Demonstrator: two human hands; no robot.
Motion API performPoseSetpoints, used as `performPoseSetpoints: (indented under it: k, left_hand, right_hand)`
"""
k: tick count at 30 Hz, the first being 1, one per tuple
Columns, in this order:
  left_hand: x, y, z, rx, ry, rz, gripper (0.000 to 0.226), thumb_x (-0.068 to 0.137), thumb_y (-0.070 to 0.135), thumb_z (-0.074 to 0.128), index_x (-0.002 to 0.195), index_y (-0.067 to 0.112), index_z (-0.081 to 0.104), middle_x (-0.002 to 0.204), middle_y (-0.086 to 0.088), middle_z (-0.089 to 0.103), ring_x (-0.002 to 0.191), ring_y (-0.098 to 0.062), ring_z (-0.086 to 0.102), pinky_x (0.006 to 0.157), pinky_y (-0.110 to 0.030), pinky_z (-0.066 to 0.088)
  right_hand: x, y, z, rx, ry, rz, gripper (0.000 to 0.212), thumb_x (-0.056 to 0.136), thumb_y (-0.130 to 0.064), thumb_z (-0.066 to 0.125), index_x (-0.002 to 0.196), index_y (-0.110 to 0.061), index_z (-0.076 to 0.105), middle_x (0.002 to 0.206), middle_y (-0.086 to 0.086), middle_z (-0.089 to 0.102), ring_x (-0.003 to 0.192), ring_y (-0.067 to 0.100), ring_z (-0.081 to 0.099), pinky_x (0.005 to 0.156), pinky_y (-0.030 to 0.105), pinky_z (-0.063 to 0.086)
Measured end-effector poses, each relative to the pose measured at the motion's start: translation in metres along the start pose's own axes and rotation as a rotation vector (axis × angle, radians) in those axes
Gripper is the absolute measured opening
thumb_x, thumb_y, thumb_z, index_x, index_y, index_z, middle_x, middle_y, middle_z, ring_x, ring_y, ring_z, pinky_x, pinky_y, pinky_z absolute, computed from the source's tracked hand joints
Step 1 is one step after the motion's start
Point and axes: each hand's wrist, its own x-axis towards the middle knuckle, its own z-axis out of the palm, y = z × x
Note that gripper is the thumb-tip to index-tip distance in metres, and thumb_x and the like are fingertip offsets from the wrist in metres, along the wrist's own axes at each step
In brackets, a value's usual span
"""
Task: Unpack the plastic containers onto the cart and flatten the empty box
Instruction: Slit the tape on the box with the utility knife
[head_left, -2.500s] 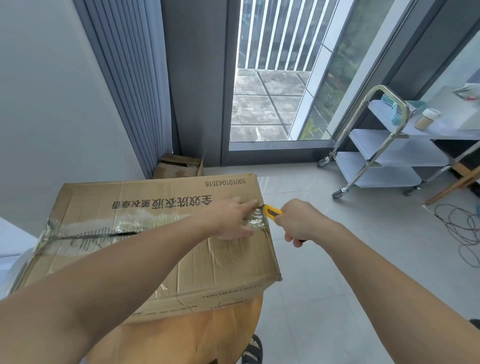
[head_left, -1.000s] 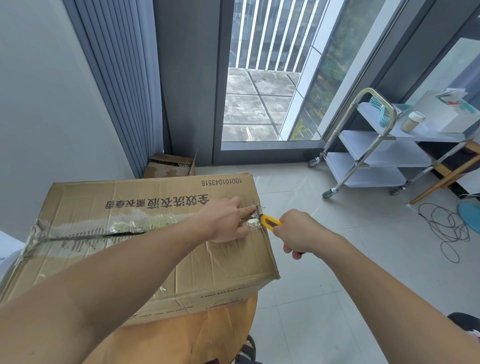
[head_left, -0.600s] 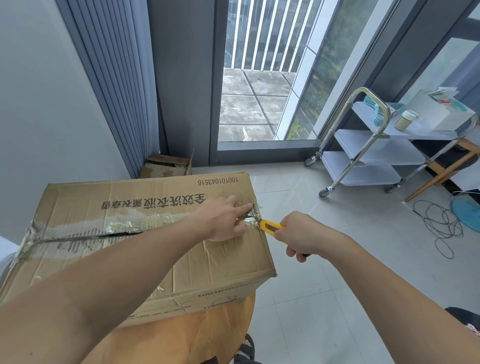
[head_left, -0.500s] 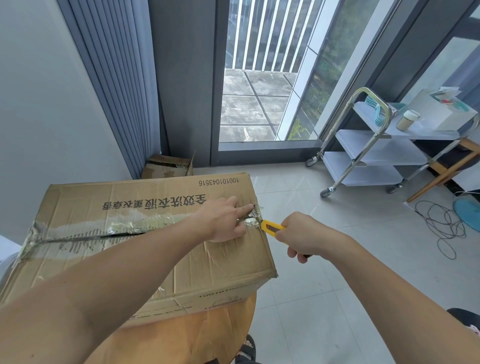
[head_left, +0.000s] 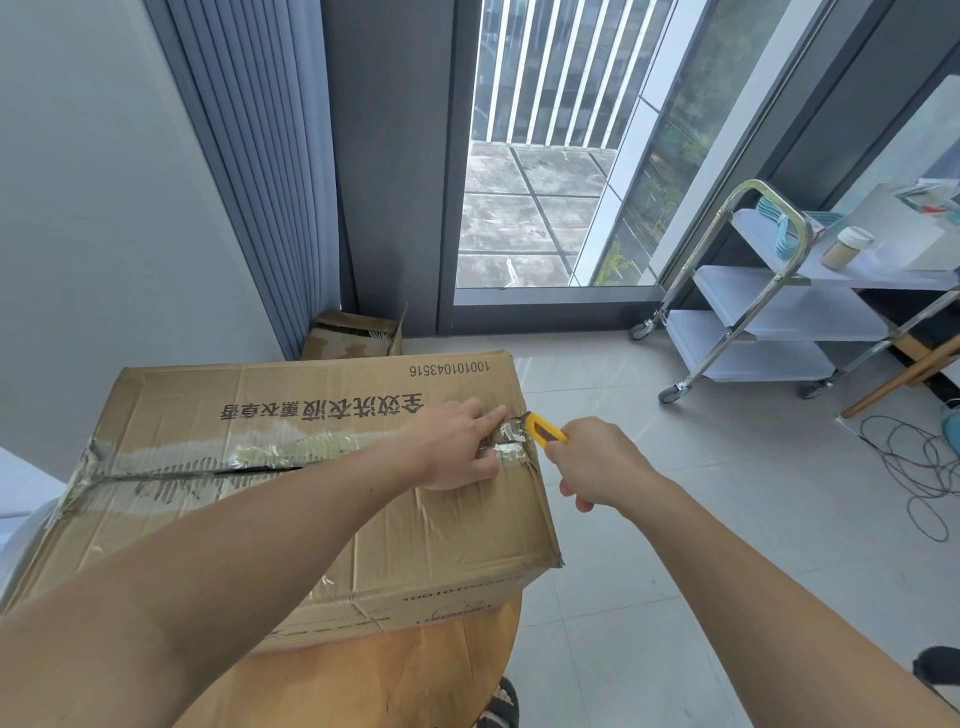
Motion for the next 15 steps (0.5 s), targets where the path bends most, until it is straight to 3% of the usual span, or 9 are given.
performPoseSetpoints:
  k: [7, 12, 15]
  left_hand:
    - [0.001, 0.0, 0.001, 0.011, -0.012, 0.0, 0.071, 0.097, 0.051, 0.034, 0.159, 0.022, 0.017, 0.121, -0.004, 0.048, 0.093, -0.017, 0.038, 0.088, -0.037, 0.044]
    - [0.002, 0.001, -0.001, 0.016, -0.014, 0.006, 0.072, 0.097, 0.051, 0.034, 0.159, 0.021, 0.016, 0.122, -0.006, 0.048, 0.106, -0.024, 0.047, 0.088, -0.038, 0.043]
    - [0.001, 0.0, 0.0, -0.013, 0.002, 0.009, 0.071, 0.098, 0.051, 0.034, 0.159, 0.021, 0.017, 0.123, -0.005, 0.048, 0.103, -0.021, 0.045, 0.089, -0.036, 0.041]
  right_hand:
    - [0.006, 0.0, 0.007, -0.059, 0.016, 0.017, 0.024, 0.098, -0.023, 0.039, 0.094, -0.008, 0.058, 0.079, 0.01, 0.073, 0.047, 0.021, 0.066, 0.069, 0.034, 0.054]
    - [-0.001, 0.002, -0.001, -0.064, -0.044, 0.017, 0.02, 0.094, -0.016, 0.041, 0.096, -0.006, 0.057, 0.081, 0.012, 0.074, 0.044, 0.02, 0.064, 0.072, 0.035, 0.056]
    - [-0.011, 0.007, -0.005, -0.005, -0.113, 0.037, 0.021, 0.096, -0.016, 0.042, 0.097, -0.003, 0.058, 0.078, 0.01, 0.073, 0.041, 0.018, 0.059, 0.062, 0.029, 0.048]
